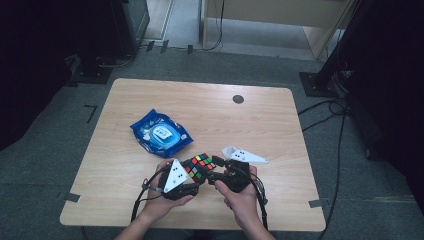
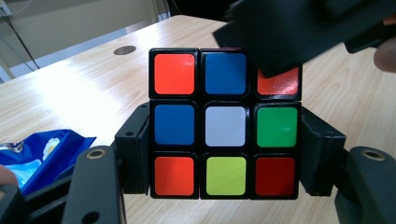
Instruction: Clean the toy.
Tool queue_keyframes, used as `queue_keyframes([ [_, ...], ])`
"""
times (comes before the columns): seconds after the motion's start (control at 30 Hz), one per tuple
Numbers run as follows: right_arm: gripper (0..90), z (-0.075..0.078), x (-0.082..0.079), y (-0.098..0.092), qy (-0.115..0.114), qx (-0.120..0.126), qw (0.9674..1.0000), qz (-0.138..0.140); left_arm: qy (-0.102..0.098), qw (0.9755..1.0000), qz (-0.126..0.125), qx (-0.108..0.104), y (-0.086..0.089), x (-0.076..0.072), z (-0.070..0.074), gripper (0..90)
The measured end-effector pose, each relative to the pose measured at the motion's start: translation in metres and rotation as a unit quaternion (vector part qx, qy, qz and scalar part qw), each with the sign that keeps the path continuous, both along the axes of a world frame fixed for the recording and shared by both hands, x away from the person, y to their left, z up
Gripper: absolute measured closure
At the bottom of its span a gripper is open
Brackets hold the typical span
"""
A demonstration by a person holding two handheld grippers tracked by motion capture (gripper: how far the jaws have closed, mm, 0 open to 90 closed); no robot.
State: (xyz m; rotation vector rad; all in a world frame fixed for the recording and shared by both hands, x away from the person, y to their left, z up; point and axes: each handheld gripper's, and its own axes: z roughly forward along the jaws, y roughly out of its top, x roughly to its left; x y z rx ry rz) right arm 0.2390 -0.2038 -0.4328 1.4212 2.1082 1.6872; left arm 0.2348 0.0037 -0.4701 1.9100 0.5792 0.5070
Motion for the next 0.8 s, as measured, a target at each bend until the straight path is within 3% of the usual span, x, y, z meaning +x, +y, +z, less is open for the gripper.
queue_keyframes([
  [0.1, 34.4, 0.0, 0.0, 0.0, -0.001, -0.023, 0.9996, -0.019, -0.003, 1.0, 0.0, 0.0, 0.0, 0.0, 0.001, 34.2],
  [0.33, 27.2, -0.009, 0.007, -0.002, 0.039, -0.002, 0.9992, -0.003, -0.01, 0.9999, 0.003, -0.002, 0.0, -0.001, 0.002, 34.2],
  [0.43, 32.8, -0.014, 0.008, -0.001, 0.052, 0.016, 0.9985, 0.013, -0.011, 0.9999, 0.002, -0.002, 0.0, -0.002, 0.002, 34.2],
  [0.5, 32.9, -0.013, 0.006, 0.001, 0.037, 0.007, 0.9992, 0.009, -0.014, 0.9999, 0.002, -0.002, 0.0, -0.002, 0.002, 34.2],
  [0.6, 34.3, -0.007, -0.001, 0.007, -0.007, -0.046, 0.9989, 0.004, -0.015, 0.9999, 0.006, 0.005, -0.002, -0.002, 0.001, 34.2],
  [0.63, 34.3, -0.005, -0.004, 0.011, -0.025, -0.076, 0.9968, 0.001, -0.015, 0.9998, 0.007, 0.01, -0.003, -0.002, 0.0, 34.2],
  [0.67, 34.4, -0.003, -0.008, 0.016, -0.049, -0.111, 0.9926, -0.001, -0.017, 0.9997, 0.012, 0.015, -0.005, -0.003, 0.0, 34.1],
  [0.77, 34.3, -0.001, -0.018, 0.032, -0.112, -0.206, 0.972, 0.002, -0.028, 0.9988, 0.018, 0.034, -0.007, -0.005, -0.001, 33.6],
  [0.8, 34.2, -0.001, -0.02, 0.035, -0.119, -0.219, 0.9684, 0.005, -0.032, 0.9986, 0.019, 0.036, -0.007, -0.005, -0.001, 33.8],
])
